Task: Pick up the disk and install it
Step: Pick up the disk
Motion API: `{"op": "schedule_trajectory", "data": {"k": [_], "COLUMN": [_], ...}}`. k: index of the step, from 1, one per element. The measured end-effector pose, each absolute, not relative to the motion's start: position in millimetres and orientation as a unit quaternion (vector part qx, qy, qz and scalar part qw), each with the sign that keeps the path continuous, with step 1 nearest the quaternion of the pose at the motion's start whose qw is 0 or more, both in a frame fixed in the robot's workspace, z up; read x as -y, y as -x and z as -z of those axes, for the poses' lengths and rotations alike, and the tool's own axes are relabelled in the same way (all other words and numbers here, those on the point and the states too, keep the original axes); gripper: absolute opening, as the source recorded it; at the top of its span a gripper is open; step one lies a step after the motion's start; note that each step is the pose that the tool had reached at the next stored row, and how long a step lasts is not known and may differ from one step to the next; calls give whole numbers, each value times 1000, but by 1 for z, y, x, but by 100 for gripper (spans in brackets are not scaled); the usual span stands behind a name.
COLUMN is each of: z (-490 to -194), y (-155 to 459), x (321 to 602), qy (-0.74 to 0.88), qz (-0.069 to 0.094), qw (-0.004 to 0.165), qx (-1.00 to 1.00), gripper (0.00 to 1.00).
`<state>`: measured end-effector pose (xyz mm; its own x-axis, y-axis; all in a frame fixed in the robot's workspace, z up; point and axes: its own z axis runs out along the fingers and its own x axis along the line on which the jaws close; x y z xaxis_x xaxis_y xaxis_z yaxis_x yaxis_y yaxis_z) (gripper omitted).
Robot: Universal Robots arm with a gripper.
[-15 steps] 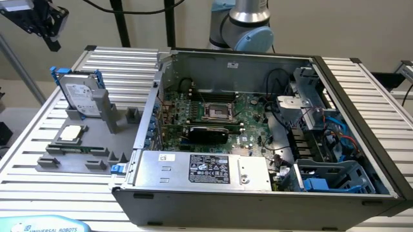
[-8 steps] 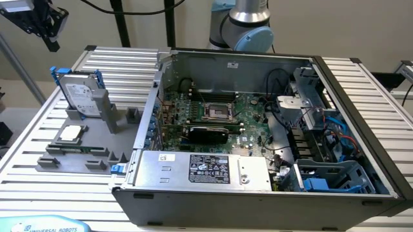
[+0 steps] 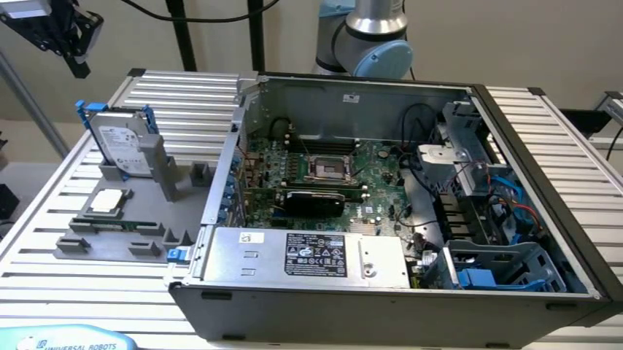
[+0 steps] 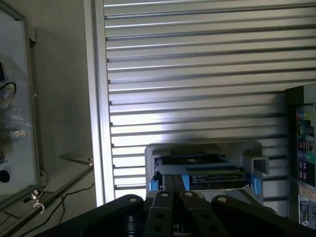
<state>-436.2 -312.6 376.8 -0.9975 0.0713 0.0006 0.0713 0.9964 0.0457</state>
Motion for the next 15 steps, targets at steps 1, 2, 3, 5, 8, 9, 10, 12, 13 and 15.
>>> {"op": "schedule_trajectory", "data": {"k": [1, 2, 3, 5, 8, 9, 10, 12, 13, 15], "z": [-377, -377, -377, -377, -376, -376, -375, -374, -373, -371], "y": [436, 436, 436, 435, 425, 422, 421, 420, 420, 420], "x": [313, 313, 313, 313, 313, 313, 314, 314, 314, 314], "qy": [-36, -36, -36, -36, -34, -33, -31, -22, -13, 6], "qz": [-23, -23, -23, -23, -23, -23, -23, -23, -23, -23], "qw": [1, 1, 1, 0, 0, 0, 0, 0, 0, -1], "qx": [-999, -999, -999, -999, -999, -999, -999, -1000, -1000, -1000], "gripper": [11, 11, 11, 11, 11, 11, 11, 11, 11, 11]}}
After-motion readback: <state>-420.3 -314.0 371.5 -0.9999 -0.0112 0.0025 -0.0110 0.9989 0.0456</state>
